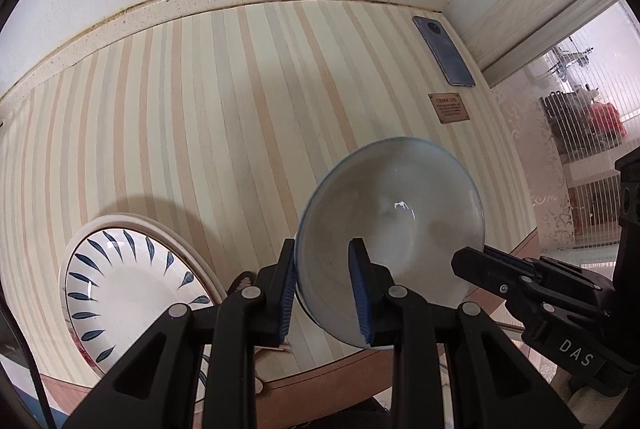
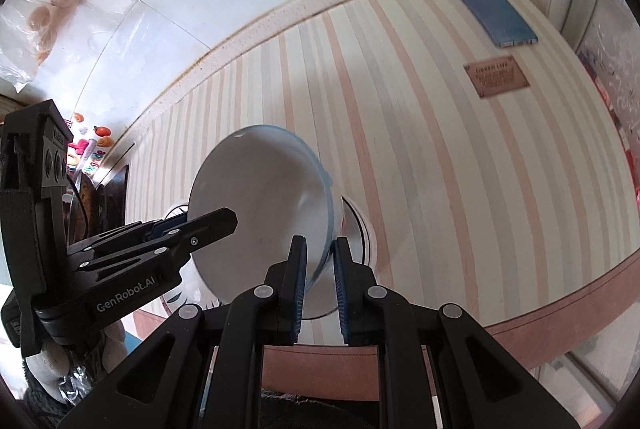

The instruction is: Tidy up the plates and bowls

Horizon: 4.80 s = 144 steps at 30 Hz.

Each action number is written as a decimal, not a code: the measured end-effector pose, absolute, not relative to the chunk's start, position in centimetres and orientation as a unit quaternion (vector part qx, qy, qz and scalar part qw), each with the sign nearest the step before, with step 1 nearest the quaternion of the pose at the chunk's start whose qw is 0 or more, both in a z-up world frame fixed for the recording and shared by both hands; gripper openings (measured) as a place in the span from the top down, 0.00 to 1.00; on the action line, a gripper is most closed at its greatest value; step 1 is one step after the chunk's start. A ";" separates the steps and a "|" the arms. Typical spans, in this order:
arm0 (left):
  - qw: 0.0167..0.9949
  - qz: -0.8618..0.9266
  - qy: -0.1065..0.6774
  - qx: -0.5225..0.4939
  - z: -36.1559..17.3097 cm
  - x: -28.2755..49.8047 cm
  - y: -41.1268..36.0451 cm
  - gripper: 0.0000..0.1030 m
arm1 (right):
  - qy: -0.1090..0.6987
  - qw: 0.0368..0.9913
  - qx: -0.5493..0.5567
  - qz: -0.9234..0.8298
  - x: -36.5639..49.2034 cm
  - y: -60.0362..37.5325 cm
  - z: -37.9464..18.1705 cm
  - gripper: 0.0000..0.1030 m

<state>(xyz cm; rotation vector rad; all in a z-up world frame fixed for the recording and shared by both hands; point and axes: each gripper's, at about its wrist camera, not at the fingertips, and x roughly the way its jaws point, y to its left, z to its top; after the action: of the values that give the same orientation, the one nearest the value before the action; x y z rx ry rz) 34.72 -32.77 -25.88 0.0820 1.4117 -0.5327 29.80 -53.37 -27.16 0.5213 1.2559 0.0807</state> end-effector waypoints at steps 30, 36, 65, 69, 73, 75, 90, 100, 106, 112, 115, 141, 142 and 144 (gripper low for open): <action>0.731 -0.232 0.635 0.093 -28.7 33.1 -34.1 0.78 | 0.607 0.758 0.238 0.022 29.0 -52.8 -30.7 0.85; 0.723 -0.228 0.645 0.096 -28.8 33.1 -34.0 0.77 | 0.611 0.755 0.237 0.011 29.2 -52.6 -30.8 0.85; 0.780 -0.282 0.552 0.084 -14.7 27.3 -28.8 0.14 | 0.519 0.841 0.134 -0.069 20.4 -49.7 -15.9 0.12; 0.780 -0.292 0.549 0.073 -13.7 27.1 -28.4 0.14 | 0.510 0.845 0.144 -0.067 19.5 -50.1 -14.5 0.11; 0.779 -0.285 0.553 0.077 -14.3 27.6 -28.7 0.14 | 0.501 0.848 0.156 -0.070 19.2 -50.8 -13.9 0.11; 0.773 -0.278 0.566 0.071 -15.4 28.3 -28.8 0.14 | 0.499 0.848 0.163 -0.073 19.2 -51.3 -14.0 0.11; 0.680 -0.252 0.689 0.010 -29.0 37.1 -32.2 0.14 | 0.565 0.763 0.314 0.005 25.5 -56.7 -28.5 0.11; 0.606 -0.282 0.743 -0.038 -35.0 38.4 -33.7 0.28 | 0.597 0.701 0.383 0.074 28.7 -56.1 -37.0 0.11; 0.597 -0.291 0.744 -0.069 -35.6 38.4 -33.5 0.39 | 0.608 0.681 0.396 0.095 30.5 -55.2 -39.7 0.38; 0.604 -0.288 0.739 -0.083 -35.2 38.3 -32.8 0.39 | 0.604 0.669 0.423 0.093 30.6 -55.4 -41.2 0.48; 0.608 -0.285 0.736 -0.084 -34.9 38.3 -32.8 0.39 | 0.602 0.669 0.426 0.089 30.7 -55.2 -41.3 0.48; 0.668 -0.248 0.691 -0.118 -28.8 39.4 -24.4 0.39 | 0.616 0.676 0.380 0.142 35.3 -48.9 -39.6 0.48; 0.670 -0.244 0.690 -0.120 -28.7 39.4 -24.0 0.39 | 0.617 0.677 0.373 0.147 35.6 -48.2 -39.5 0.48; 0.676 -0.233 0.687 -0.129 -28.4 39.3 -22.8 0.39 | 0.619 0.677 0.365 0.155 36.2 -47.1 -39.3 0.48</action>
<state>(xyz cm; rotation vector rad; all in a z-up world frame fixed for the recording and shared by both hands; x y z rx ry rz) 39.35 -22.79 -28.41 -0.2895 1.5437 -0.5240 36.21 -47.12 -39.29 0.8206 1.3922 0.3489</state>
